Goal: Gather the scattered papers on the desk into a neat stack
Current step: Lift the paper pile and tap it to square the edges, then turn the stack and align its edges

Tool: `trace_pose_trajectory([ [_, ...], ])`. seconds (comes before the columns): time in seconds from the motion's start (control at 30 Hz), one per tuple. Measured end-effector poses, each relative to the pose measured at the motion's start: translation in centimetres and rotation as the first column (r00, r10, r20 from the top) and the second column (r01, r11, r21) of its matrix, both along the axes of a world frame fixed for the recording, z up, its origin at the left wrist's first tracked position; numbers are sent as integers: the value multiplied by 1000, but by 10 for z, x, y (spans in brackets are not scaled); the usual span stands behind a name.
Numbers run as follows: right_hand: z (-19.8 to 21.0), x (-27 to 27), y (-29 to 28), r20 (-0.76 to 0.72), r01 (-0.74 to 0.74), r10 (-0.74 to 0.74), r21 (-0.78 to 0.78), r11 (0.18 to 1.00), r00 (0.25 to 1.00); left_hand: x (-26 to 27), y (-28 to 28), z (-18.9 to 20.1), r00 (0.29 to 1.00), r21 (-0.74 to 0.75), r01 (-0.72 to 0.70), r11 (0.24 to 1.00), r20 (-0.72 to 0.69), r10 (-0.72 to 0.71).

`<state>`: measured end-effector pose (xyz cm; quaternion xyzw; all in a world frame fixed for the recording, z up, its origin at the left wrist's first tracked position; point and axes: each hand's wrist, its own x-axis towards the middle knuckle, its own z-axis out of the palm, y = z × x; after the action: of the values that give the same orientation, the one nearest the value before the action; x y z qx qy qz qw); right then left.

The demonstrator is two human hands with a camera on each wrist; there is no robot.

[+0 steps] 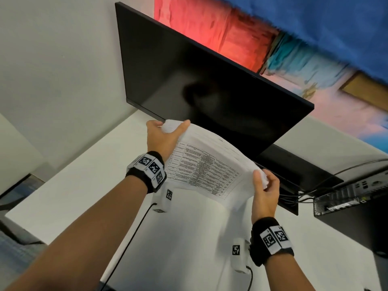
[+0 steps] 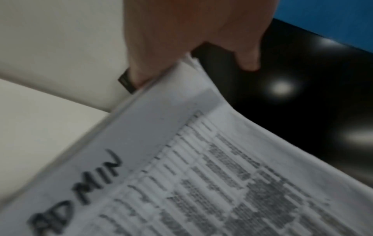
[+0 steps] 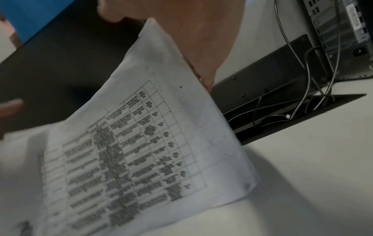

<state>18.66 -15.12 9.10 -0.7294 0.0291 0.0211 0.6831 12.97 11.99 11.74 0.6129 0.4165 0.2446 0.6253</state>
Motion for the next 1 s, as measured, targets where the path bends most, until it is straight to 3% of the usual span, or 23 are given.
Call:
trace_pose_trajectory([
  [0.07, -12, 4, -8, -42, -78, 76, -56, 995, 996, -9, 8, -13, 993, 25, 116, 993, 17, -116],
  [0.13, -25, 10, -11, -109, -111, 94, -163, 980, 990, -18, 12, -29, 961, 39, 268, 963, -81, -264],
  [0.2, -34, 17, -9, -123, -121, 90, -280, 952, 988, -25, 11, -45, 935, 52, 328, 943, -164, -315],
  [0.27, -36, 22, -3, -127, -86, 53, -264, 961, 990, -31, 6, -54, 947, 18, 299, 954, -133, -294],
  [0.4, -24, 21, 1, -179, 22, -35, -74, 997, 983, -44, 3, -50, 969, -62, 246, 967, 40, -243],
  [0.5, -21, 15, -7, -198, 78, -87, -54, 995, 976, -51, 6, -45, 971, -100, 226, 969, 103, -216],
  [0.73, -42, 8, -23, -249, -78, 37, -156, 985, 968, -47, 0, -58, 976, -165, 216, 962, 56, -210],
  [0.87, -40, 12, -28, -306, -67, 24, -129, 989, 952, -36, -8, -56, 956, -179, 293, 939, 36, -291],
  [1.0, -47, 15, -36, -303, -36, 11, -78, 996, 953, -32, -15, -53, 955, -164, 294, 942, 95, -281],
])
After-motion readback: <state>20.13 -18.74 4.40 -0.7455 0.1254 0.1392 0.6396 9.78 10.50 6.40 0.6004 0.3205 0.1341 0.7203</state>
